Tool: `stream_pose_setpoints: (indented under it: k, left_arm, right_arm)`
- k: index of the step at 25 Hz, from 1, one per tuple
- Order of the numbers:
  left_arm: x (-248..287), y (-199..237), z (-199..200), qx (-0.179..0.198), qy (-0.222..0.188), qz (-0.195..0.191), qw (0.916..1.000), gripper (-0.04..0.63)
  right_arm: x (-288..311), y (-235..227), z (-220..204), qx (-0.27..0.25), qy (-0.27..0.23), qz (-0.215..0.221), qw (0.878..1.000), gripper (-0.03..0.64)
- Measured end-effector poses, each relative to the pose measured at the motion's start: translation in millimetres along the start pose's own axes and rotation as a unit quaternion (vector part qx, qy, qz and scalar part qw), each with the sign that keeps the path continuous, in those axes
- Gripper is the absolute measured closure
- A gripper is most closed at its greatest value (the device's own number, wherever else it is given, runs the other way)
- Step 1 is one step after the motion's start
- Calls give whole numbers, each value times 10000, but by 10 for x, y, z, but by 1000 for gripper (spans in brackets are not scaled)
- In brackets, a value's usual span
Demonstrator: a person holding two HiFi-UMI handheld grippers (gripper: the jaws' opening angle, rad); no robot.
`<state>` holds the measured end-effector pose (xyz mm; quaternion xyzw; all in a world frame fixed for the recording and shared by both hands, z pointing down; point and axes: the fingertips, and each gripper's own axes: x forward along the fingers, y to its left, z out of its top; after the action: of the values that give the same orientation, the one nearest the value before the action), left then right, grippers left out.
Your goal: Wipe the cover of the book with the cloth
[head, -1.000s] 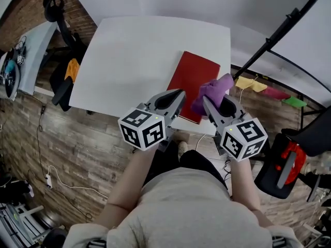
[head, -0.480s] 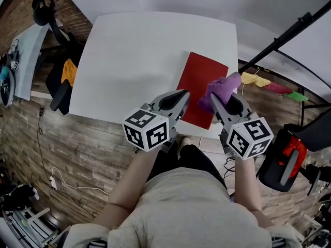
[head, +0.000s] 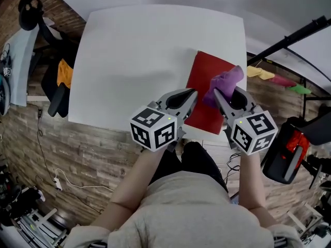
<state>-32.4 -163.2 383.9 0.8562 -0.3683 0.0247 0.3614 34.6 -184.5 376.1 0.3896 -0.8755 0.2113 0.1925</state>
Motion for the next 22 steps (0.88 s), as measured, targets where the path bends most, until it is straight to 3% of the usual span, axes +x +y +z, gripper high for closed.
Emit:
stream_pose_setpoints:
  k: [8, 15, 22]
  left_arm:
    - [104, 380, 140, -113, 90, -2, 9999, 565]
    - [200, 534, 147, -241, 183, -72, 9995, 566]
    - [348, 586, 143, -172, 394, -212, 9989, 565]
  right_arm:
    - [345, -214, 8, -549, 499, -339, 9967, 499]
    - [553, -346, 3, -1301, 1006, -713, 9838, 497]
    - [747, -430, -82, -1525, 1441, -697, 9753, 494]
